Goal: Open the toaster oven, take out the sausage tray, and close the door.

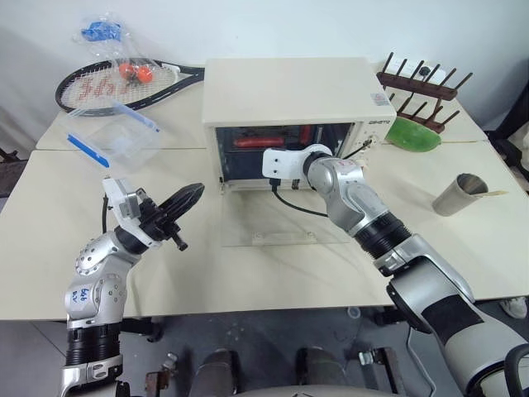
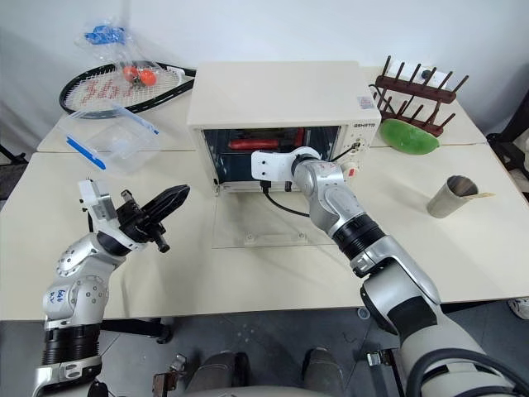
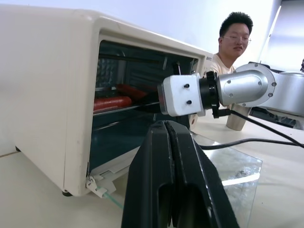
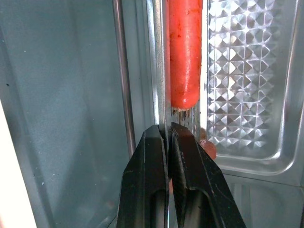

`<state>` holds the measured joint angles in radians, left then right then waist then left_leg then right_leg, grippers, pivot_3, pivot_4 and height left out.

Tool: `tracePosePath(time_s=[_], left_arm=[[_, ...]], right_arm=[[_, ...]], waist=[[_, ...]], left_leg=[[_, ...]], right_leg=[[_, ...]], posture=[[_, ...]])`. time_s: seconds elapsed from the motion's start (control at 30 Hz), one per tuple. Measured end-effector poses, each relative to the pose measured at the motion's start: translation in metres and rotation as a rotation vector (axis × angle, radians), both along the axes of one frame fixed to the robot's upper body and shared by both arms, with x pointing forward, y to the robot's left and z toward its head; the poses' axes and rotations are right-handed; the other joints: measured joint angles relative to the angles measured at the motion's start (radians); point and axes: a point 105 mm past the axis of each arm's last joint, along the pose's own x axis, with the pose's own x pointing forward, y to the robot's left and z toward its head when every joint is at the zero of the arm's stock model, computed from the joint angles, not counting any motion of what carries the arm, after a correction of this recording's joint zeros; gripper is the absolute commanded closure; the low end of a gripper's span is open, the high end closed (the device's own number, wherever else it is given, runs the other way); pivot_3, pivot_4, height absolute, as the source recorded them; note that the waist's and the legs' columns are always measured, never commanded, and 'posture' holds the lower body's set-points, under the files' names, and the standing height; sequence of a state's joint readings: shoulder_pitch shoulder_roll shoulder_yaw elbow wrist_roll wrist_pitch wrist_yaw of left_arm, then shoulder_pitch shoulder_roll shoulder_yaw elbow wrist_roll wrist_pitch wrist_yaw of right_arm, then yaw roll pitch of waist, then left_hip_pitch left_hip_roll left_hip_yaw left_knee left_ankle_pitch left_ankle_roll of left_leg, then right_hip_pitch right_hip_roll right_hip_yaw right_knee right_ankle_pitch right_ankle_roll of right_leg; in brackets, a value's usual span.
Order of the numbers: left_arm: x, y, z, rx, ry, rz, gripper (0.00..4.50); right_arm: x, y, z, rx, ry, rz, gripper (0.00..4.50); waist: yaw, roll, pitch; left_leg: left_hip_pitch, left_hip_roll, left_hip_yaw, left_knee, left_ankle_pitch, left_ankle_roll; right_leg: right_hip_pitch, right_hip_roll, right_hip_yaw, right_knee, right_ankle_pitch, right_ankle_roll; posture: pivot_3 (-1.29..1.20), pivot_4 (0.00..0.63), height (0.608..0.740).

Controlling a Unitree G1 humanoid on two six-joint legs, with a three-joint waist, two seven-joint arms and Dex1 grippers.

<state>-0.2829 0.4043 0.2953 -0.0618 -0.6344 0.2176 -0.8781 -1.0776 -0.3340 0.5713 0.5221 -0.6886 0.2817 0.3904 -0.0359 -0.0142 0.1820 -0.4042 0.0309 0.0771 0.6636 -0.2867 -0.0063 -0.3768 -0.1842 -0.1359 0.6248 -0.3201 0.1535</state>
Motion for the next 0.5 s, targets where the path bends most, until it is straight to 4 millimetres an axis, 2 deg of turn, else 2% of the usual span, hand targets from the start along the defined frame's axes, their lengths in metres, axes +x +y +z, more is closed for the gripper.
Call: tracePosePath(time_s=[0.03, 0.13, 0.3, 0.5], left_arm=[[0.0, 0.0, 0.0, -0.007, 0.011, -0.007, 4.5], [0.001, 0.001, -0.003, -0.014, 0.067, -0.023, 3.9], [0.0, 0.003, -0.004, -0.013, 0.094, -0.036, 2.41], [0.002, 0.007, -0.003, -0.044, 0.099, -0.043, 0.65]], right_arm=[[0.0, 0.0, 0.0, 0.0, -0.002, 0.001, 4.48], [-0.001, 0.001, 0.001, -0.003, -0.008, 0.009, 4.5], [-0.006, 0.001, -0.001, -0.01, -0.026, 0.013, 4.5], [-0.021, 0.005, -0.005, -0.008, -0.051, 0.046, 4.5]], waist=[[0.0, 0.0, 0.0], [-0.001, 0.0, 0.0], [-0.001, 0.0, 0.0], [-0.006, 0.0, 0.0]], left_leg=[[0.0, 0.0, 0.0, 0.0, 0.0, 0.0], [0.0, 0.0, 0.0, 0.0, 0.0, 0.0], [0.0, 0.0, 0.0, -0.001, 0.0, 0.0], [0.0, 0.0, 0.0, -0.003, 0.0, 0.0]], right_leg=[[0.0, 0.0, 0.0, 0.0, 0.0, 0.0], [0.0, 0.0, 0.0, 0.0, 0.0, 0.0], [-0.001, 0.0, 0.0, 0.0, 0.0, 0.0], [-0.001, 0.0, 0.0, -0.001, 0.0, 0.0]], posture=[[0.0, 0.15, 0.74], [0.0, 0.15, 0.74], [0.0, 0.15, 0.74], [0.0, 0.15, 0.74]])
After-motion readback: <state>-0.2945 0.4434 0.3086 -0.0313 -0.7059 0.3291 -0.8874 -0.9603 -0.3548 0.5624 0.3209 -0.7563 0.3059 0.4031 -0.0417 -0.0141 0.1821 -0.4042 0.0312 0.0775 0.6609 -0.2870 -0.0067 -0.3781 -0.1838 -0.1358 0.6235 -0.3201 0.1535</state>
